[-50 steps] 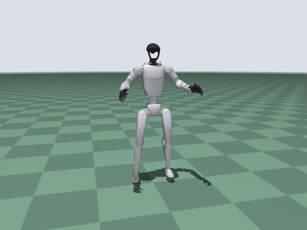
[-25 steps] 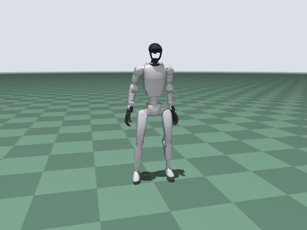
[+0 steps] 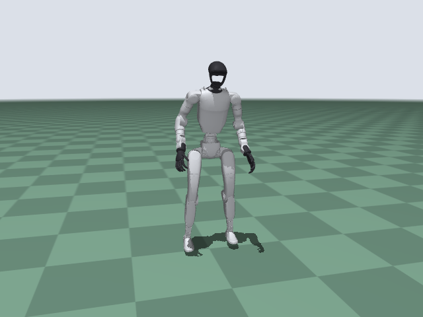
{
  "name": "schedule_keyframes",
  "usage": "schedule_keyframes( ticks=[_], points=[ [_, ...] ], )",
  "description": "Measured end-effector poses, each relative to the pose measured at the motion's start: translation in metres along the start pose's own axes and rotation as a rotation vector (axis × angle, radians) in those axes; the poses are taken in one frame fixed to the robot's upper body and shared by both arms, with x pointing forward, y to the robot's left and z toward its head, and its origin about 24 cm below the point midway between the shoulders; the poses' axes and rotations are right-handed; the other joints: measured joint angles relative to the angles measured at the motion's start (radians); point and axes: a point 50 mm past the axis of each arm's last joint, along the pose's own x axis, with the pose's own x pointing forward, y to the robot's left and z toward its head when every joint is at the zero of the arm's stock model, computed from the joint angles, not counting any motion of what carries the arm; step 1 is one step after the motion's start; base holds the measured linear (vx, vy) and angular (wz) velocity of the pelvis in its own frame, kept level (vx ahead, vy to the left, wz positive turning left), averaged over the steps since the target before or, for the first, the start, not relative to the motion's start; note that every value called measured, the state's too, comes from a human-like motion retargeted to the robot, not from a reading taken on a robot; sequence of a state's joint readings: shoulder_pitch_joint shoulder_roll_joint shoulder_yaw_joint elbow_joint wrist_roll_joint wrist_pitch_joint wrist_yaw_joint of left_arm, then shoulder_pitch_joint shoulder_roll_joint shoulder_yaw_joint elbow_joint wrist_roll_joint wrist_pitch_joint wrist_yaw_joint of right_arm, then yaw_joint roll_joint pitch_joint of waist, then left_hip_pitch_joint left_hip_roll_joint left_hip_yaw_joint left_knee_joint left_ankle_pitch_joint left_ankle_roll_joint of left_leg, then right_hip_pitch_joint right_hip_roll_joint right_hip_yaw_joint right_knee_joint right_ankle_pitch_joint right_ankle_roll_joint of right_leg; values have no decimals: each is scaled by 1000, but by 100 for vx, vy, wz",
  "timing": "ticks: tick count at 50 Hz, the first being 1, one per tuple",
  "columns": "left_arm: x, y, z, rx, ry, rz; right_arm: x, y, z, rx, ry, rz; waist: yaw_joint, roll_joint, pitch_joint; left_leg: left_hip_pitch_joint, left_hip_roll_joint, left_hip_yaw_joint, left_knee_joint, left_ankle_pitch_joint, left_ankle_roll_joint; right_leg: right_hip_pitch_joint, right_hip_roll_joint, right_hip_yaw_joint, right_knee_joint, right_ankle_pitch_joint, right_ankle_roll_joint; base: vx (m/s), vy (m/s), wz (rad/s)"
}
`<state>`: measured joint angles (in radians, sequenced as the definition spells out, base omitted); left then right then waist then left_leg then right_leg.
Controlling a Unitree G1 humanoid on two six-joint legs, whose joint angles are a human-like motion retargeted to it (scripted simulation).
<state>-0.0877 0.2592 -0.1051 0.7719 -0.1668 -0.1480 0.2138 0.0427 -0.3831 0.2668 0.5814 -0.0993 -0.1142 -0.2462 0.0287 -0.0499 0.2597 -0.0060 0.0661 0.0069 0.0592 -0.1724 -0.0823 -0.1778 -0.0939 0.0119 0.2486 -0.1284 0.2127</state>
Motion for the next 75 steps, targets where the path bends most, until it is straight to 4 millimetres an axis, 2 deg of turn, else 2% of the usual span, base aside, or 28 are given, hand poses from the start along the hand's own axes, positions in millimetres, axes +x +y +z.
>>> schedule_keyframes(
  ticks=[3,5,8,10,12,13,15,18,20,23,25,26,30,32,35,38,43,50,56,60,65,71,75],
  points=[
    [-5,-5,-22,39,87,-19,-6,4,-13,-66,41,31,-5,7,5,2,-14,-1,3,-7,3,24,-7,10,-71,74,-8,4,-10,0],
    [-9,-8,-36,63,150,-20,-11,5,-25,-88,86,44,-2,18,13,-3,-22,-4,21,-15,15,37,-16,10,-86,82,-3,4,-11,2],
    [-17,-14,-56,94,239,-10,-19,7,-46,-101,175,62,19,30,31,-34,-35,16,103,-25,67,21,-29,4,-31,65,24,3,-12,-4],
    [-24,-21,-68,79,303,-12,-24,4,-63,-106,267,59,20,38,46,-72,-59,9,179,-27,109,55,-44,4,-80,76,3,3,-8,16],
    [-32,-25,-81,78,357,-31,-30,5,-78,-97,351,69,31,39,52,-95,-92,-16,228,-47,120,67,-51,7,-85,81,-2,3,-2,-5],
    [-37,-26,-87,83,383,-45,-35,6,-86,-87,391,74,39,38,51,-100,-113,-35,231,-56,117,73,-53,10,-87,83,-4,8,-1,-3],
    [-49,-25,-103,117,424,-76,-47,10,-101,-44,450,69,37,40,34,-126,-144,-58,258,-88,69,96,-53,-4,-99,79,2,11,2,1],
    [-53,-20,-113,138,493,-83,-56,13,-112,4,522,78,88,49,22,-49,-154,-83,32,-13,48,113,-25,11,-123,92,9,12,1,-37],
    [-58,-16,-121,139,533,-67,-62,17,-116,35,539,76,99,53,4,-32,-144,-99,-34,41,22,128,-2,5,-137,91,11,12,2,-4],
    [-61,-9,-125,112,568,-25,-58,21,-110,48,520,74,86,34,-10,-22,-128,-112,-49,52,21,124,16,-2,-114,72,-3,7,2,11],
    [-59,-3,-124,124,555,-16,-51,27,-100,41,469,87,78,9,-14,-17,-119,-110,-46,42,29,79,23,-12,-13,42,-8,0,0,0],
    [-56,-2,-121,137,543,-23,-45,27,-94,38,444,82,68,7,-10,-16,-113,-114,-46,46,27,73,30,-20,5,36,-31,0,0,0],
    [-39,6,-101,271,439,-74,-27,31,-63,22,296,92,57,-4,1,-7,-97,-116,-41,48,24,21,52,-66,124,-31,-63,0,0,0],
    [-32,8,-88,317,369,-86,-22,31,-51,7,227,103,58,-6,-2,-1,-98,-119,-38,46,20,18,73,-58,117,-54,-44,7,1,9],
    [-26,7,-73,297,271,-78,-19,32,-39,-12,156,124,64,-16,-20,16,-114,-117,-41,35,18,26,101,-8,72,-19,-5,11,0,6],
    [-23,2,-61,205,219,-88,-16,30,-34,3,151,126,56,-6,-44,25,-132,-126,-45,36,12,81,98,17,-40,49,-21,10,3,15],
    [-22,-4,-57,185,196,-109,-13,32,-34,-15,157,141,67,19,-87,44,-140,-109,-48,24,3,111,85,25,-74,56,-10,9,2,-16],
    [-30,-14,-70,225,244,-152,-10,25,-36,-19,171,127,18,63,-115,64,-140,-114,-46,-1,-2,138,85,20,-85,44,-1,8,0,2],
    [-36,-15,-86,318,317,-209,-17,27,-50,5,236,127,-10,79,-121,55,-138,-113,-46,-6,-3,124,87,22,-77,38,-1,2,0,2],
    [-33,-12,-87,344,342,-206,-22,31,-59,0,284,139,-17,78,-99,42,-136,-105,-52,1,-3,107,90,32,-81,48,-3,0,0,0],
    [-24,-10,-73,351,276,-189,-26,30,-63,-16,289,142,-31,71,-47,20,-132,-99,-69,12,-8,83,93,38,-100,67,-6,0,0,0],
    [-6,-11,-40,337,153,-167,-28,29,-59,14,260,118,-38,49,42,-31,-128,-83,-80,19,0,15,97,44,-90,83,6,-3,-1,-10],
    [13,-16,-7,364,60,-162,-24,30,-47,38,208,117,-34,26,128,-79,-126,-60,-80,21,7,-46,99,55,-78,94,11,-9,-2,-17]
  ],
)
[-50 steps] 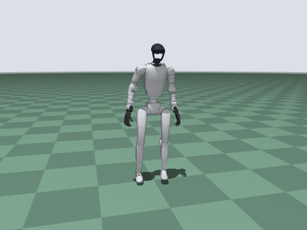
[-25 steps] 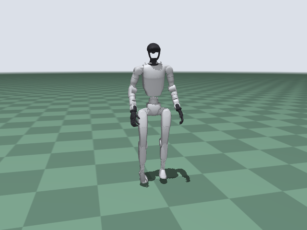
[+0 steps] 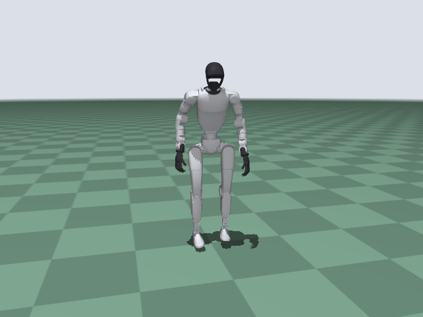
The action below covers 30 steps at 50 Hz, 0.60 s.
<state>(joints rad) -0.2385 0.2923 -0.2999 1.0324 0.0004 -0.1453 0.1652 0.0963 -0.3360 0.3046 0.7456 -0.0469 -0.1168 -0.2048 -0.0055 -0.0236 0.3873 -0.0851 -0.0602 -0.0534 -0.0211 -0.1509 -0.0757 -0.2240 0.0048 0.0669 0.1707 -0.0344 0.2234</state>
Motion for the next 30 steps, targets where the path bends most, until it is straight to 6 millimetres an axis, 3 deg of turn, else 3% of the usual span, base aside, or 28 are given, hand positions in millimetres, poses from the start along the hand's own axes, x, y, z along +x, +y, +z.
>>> schedule_keyframes(
  ticks=[6,15,18,20,22,25,28,30],
  points=[
    [22,17,77,-3,-185,86,3,-10,22,29,-82,-88,-71,10,125,-117,-6,-35,-10,40,-5,-64,-12,-15,-97,55,-38,-10,2,38],
    [19,46,202,-71,-524,225,-8,-36,39,68,-188,-286,-163,45,131,-417,-23,-35,38,73,1,-401,-19,-4,41,15,-81,1,2,6],
    [9,56,234,-88,-638,260,-12,-40,34,49,-176,-322,-184,51,121,-520,-40,-22,146,17,25,-518,-21,14,174,-49,-92,21,3,-9],
    [3,60,244,-97,-693,266,-14,-37,26,53,-148,-327,-193,50,105,-594,-50,3,272,-61,41,-587,-19,32,280,-108,-96,33,2,-31],
    [0,61,239,-99,-713,254,-15,-31,18,93,-110,-311,-200,48,78,-672,-46,45,452,-162,52,-640,-7,44,398,-180,-104,43,2,-53],
    [1,59,209,-79,-678,221,-14,-24,12,174,-71,-289,-222,50,34,-781,-20,108,782,-285,73,-681,13,45,584,-295,-126,55,2,-54],
    [3,53,158,-22,-567,202,-6,-34,22,200,-100,-318,-255,71,-3,-902,11,112,1183,-258,72,-668,32,23,771,-409,-163,67,2,-31],
    [3,49,121,35,-474,207,4,-55,41,196,-163,-386,-273,89,-20,-972,8,97,1388,-207,52,-620,29,10,861,-479,-183,77,5,1]
  ],
)
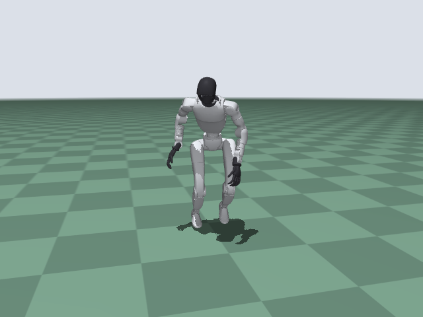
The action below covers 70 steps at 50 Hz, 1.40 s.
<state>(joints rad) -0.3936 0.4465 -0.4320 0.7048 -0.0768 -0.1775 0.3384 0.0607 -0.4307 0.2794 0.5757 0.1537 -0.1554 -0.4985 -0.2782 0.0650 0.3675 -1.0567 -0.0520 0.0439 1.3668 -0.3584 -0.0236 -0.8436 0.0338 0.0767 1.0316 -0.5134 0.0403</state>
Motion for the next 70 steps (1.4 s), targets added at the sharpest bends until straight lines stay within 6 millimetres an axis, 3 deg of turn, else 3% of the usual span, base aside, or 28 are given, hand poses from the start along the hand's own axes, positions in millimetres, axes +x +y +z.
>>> schedule_keyframes(
  ticks=[3,5,7,10,12,15,17,20,22,25,26,28,30,32,34,37,40,43,46,48,50,52,53,56,58,61,65,70],
  points=[
    [-31,-1,-48,136,141,-35,39,-37,65,-9,-217,-140,1,30,-17,-87,3,7,95,-39,5,151,-23,-23,24,-78,-13,86,9,22],
    [-58,7,-80,223,233,-67,55,-71,132,-17,-441,-255,30,44,-38,-136,17,34,23,-55,20,280,-41,-30,-29,-93,2,97,11,13],
    [-88,28,-108,273,317,-83,49,-109,215,-19,-733,-376,88,33,-71,-151,33,84,-147,-28,27,431,-76,-13,-147,-51,54,112,14,-11],
    [-138,79,-138,254,455,-95,-3,-154,325,-60,-1175,-502,224,-42,-160,-114,68,201,-498,69,43,646,-172,51,-397,141,149,134,19,-59],
    [-174,120,-151,223,580,-83,-44,-173,372,-125,-1386,-569,345,-95,-229,-36,90,261,-792,187,42,763,-229,107,-594,423,201,153,24,-122],
    [-229,189,-153,259,727,-46,-96,-175,409,-191,-1648,-565,547,-136,-315,106,190,211,-1161,334,-41,900,-210,105,-816,884,222,165,9,-195],
    [-266,228,-147,287,803,46,-125,-165,417,-135,-1802,-494,656,-138,-323,221,283,163,-1310,358,-104,975,-168,97,-856,1009,222,168,21,-203],
    [-330,260,-142,282,933,228,-159,-143,402,51,-1980,-290,743,-118,-302,379,383,151,-1412,289,-133,1075,-123,94,-822,952,222,159,61,-128],
    [-365,258,-147,241,1032,301,-169,-133,369,173,-1989,-125,785,-111,-291,464,410,155,-1429,223,-120,1097,-132,34,-738,847,222,145,99,-74],
    [-396,219,-172,99,1176,307,-166,-115,315,252,-1836,26,828,-146,-244,563,297,164,-1396,327,-46,1068,-301,-102,-484,620,222,132,121,13],
    [-393,199,-184,35,1202,318,-156,-103,301,271,-1735,27,818,-167,-212,553,251,151,-1336,410,-18,1026,-351,-157,-340,514,169,116,94,126],
    [-370,152,-208,-86,1236,340,-128,-75,270,311,-1475,7,767,-235,-149,461,137,134,-1104,440,33,903,-456,-226,-30,307,71,102,62,213],
    [-326,100,-223,-162,1241,342,-93,-32,231,344,-1143,13,684,-288,-103,331,47,133,-776,291,37,758,-500,-224,254,151,7,96,44,240],
    [-270,51,-220,-190,1166,306,-68,9,185,352,-833,68,602,-289,-92,297,18,124,-582,161,19,631,-455,-207,427,73,-32,96,31,168],
    [-209,16,-196,-167,978,238,-63,26,146,315,-660,110,529,-273,-99,345,4,108,-523,85,23,531,-403,-209,491,35,-58,95,22,92],
    [-137,-4,-140,-26,609,165,-67,6,113,222,-603,98,454,-238,-131,505,-4,78,-606,75,43,429,-315,-207,396,56,-63,89,17,28],
    [-107,5,-102,132,356,152,-67,-26,96,135,-579,55,420,-198,-184,691,-6,32,-789,223,49,412,-191,-168,96,167,-16,84,12,-2],
    [-102,16,-89,108,255,170,-56,-51,82,64,-524,-68,407,-180,-247,810,-13,-29,-957,372,13,460,-92,-110,-332,351,57,78,7,24],
    [-105,36,-88,-1,228,243,-44,-81,71,57,-459,-233,378,-202,-275,878,-35,-71,-1136,380,-5,529,-67,-37,-709,590,154,73,4,99],
    [-106,57,-87,-23,208,308,-41,-103,69,80,-437,-353,369,-214,-260,895,-41,-98,-1234,397,-16,572,-65,-3,-861,679,198,66,-1,126],
    [-102,80,-83,11,185,366,-40,-126,73,103,-435,-475,387,-219,-216,875,-48,-131,-1234,378,-17,590,-67,-7,-903,670,182,52,-4,94],
    [-98,96,-82,38,191,406,-34,-135,88,233,-494,-475,428,-216,-157,811,-52,-140,-1099,265,10,544,-58,-25,-801,575,104,34,-7,31],
    [-98,103,-87,59,236,458,-29,-143,87,177,-464,-572,454,-213,-127,773,-46,-129,-1020,209,30,497,-46,-31,-712,523,58,26,-8,-13],
    [-116,93,-127,9,494,498,-5,-124,96,197,-422,-552,488,-215,-51,700,-27,-83,-881,142,90,381,-24,-42,-508,462,17,26,-7,-21],
    [-141,69,-158,-90,694,413,4,-98,98,218,-395,-435,474,-218,-4,701,-32,-79,-876,178,111,398,-34,-54,-521,482,42,34,-4,34],
    [-189,27,-188,-163,882,199,-4,-72,90,169,-386,-311,449,-213,59,723,-49,-93,-904,271,101,497,-57,-65,-669,559,84,36,-4,49],
    [-253,-13,-200,-77,1014,68,-25,-67,72,159,-359,-304,469,-202,111,744,-54,-123,-1052,315,59,535,-52,-38,-797,673,132,27,-1,-11],
    [-325,-61,-194,-193,1169,-56,-32,-73,73,99,-421,-185,494,-159,152,712,18,-202,-1371,436,-13,499,21,-20,-860,706,156,14,2,-44]
  ],
)
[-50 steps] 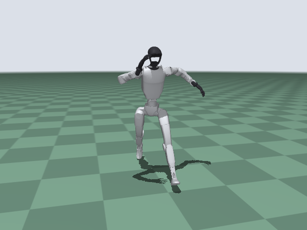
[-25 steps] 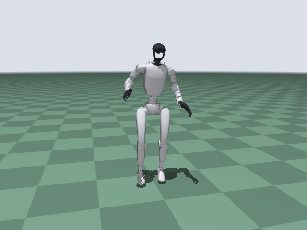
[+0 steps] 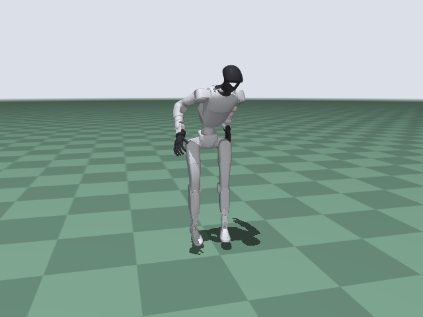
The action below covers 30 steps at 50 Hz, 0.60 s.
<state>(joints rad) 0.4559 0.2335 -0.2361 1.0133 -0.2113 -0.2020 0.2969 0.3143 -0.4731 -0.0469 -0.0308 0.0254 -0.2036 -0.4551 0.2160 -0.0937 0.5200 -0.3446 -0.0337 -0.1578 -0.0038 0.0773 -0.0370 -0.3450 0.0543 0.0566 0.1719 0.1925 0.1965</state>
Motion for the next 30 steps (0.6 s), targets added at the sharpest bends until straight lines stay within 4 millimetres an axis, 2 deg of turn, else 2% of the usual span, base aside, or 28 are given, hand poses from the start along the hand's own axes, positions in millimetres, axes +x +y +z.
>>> schedule_keyframes(
  ticks=[2,3,5,6,8,10,12,15,18,21,22,23,25,27,30],
  points=[
    [-21,-17,-45,50,263,-80,7,17,-5,-152,57,71,-11,1,0,-40,38,41,-53,80,-43,-30,32,18,-14,-8,5,6,4,-84],
    [-28,-25,-54,77,286,-137,13,20,3,-157,16,101,-15,-9,0,-69,50,60,-53,92,-45,-57,43,26,-9,-19,-1,4,5,-76],
    [-40,-40,-67,199,311,-287,27,27,21,-161,-75,148,-26,-33,0,-149,60,100,35,35,-40,-134,58,27,65,-60,-4,5,6,-62],
    [-42,-46,-70,286,312,-381,35,30,29,-163,-118,160,-32,-41,0,-205,63,115,130,-26,-54,-188,63,15,150,-88,21,6,7,-47],
    [-38,-50,-64,386,294,-478,50,40,44,-172,-185,155,-42,-51,0,-279,69,126,220,-73,-65,-274,68,-1,251,-108,41,3,6,-29],
    [-23,-45,-42,372,240,-439,61,52,56,-160,-224,114,-42,-50,0,-322,71,127,239,-68,-74,-348,68,-11,316,-117,28,2,5,-12],
    [-6,-32,-13,272,155,-288,63,64,64,-119,-243,70,-36,-39,0,-328,63,127,235,-64,-82,-369,49,-32,308,-157,19,9,4,10],
    [10,-9,32,106,-3,-6,56,85,74,-61,-278,68,-32,-27,0,-297,34,133,217,-66,-82,-324,2,-76,180,-164,26,13,2,29],
    [16,8,72,21,-156,158,45,108,83,-62,-329,148,-40,-24,0,-248,-1,138,213,-77,-73,-242,-28,-76,63,-110,55,14,-2,35],
    [18,18,114,-166,-277,149,37,127,87,-118,-372,242,-45,-15,0,-196,-19,134,213,-90,-66,-165,-43,-72,26,-135,61,12,-4,21],
    [17,20,130,-262,-315,122,35,133,87,-152,-381,265,-46,-12,0,-167,-25,129,178,-74,-55,-136,-48,-66,-2,-132,56,6,-4,7],
    [16,21,150,-396,-352,98,36,138,87,-203,-387,277,-44,-10,0,-114,-32,116,74,-14,-26,-102,-53,-49,-71,-96,31,0,0,0],
    [10,21,179,-545,-431,28,34,146,81,-237,-365,299,-44,-3,0,-50,-38,110,17,10,-19,-54,-59,-46,-96,-88,24,4,-2,2],
    [1,17,208,-605,-527,-31,33,150,72,-244,-318,331,-48,10,-1,-7,-41,105,5,7,-22,-21,-63,-52,-87,-101,22,8,-4,13],
    [-17,15,242,-590,-685,-74,31,149,50,-219,-197,369,-61,36,-20,52,-51,85,0,-2,-26,36,-74,-74,-76,-122,25,7,-3,33]
  ],
)
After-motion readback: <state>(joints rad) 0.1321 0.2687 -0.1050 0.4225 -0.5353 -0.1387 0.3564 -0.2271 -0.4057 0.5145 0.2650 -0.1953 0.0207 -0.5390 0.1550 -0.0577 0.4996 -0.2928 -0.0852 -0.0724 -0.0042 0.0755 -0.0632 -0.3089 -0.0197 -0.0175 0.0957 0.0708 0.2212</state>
